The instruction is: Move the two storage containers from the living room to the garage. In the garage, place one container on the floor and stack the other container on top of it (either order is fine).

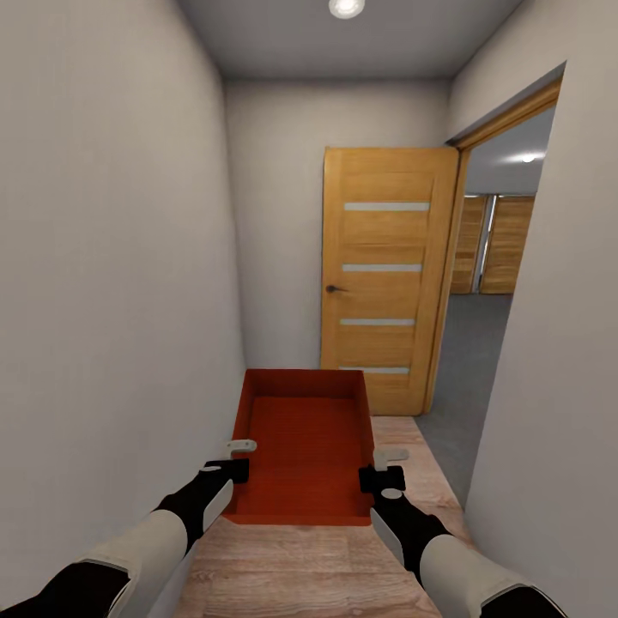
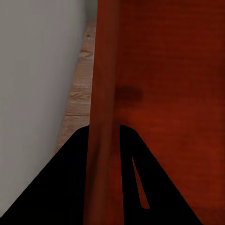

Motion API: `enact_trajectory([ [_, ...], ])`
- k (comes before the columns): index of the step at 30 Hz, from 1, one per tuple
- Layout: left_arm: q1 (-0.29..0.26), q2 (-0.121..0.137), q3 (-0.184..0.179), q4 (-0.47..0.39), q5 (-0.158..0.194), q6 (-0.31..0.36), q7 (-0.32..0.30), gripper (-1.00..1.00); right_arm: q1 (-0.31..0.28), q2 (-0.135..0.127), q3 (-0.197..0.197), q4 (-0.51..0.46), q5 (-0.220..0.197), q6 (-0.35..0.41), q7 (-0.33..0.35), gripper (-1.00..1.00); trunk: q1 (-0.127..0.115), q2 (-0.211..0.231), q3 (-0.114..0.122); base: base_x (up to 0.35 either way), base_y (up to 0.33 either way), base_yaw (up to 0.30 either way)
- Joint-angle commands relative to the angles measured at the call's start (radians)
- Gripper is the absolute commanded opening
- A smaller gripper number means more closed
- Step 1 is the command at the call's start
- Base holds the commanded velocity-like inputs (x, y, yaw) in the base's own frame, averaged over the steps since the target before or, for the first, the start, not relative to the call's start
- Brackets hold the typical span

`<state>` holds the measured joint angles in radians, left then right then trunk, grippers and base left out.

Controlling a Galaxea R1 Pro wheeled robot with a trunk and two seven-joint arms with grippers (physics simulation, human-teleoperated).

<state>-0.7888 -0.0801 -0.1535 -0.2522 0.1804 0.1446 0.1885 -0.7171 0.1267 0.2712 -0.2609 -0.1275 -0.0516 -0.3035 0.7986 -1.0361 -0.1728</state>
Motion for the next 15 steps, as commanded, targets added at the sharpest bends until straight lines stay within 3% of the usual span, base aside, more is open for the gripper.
enact_trajectory([
  [1,-0.001,0.046,0.049,-0.005,-0.016,-0.037,0.019,-1.0,-0.001,-0.001,-0.017,0.034,-0.016,-0.007,-0.008,-1.0,0.0,-0.001,-0.001,0.079,0.0,0.0],
  [15,-0.001,0.045,0.048,-0.005,-0.016,-0.042,0.019,-1.0,-0.001,-0.001,-0.017,0.034,-0.016,-0.007,-0.008,-1.0,0.0,-0.001,-0.001,0.038,-0.012,0.0],
])
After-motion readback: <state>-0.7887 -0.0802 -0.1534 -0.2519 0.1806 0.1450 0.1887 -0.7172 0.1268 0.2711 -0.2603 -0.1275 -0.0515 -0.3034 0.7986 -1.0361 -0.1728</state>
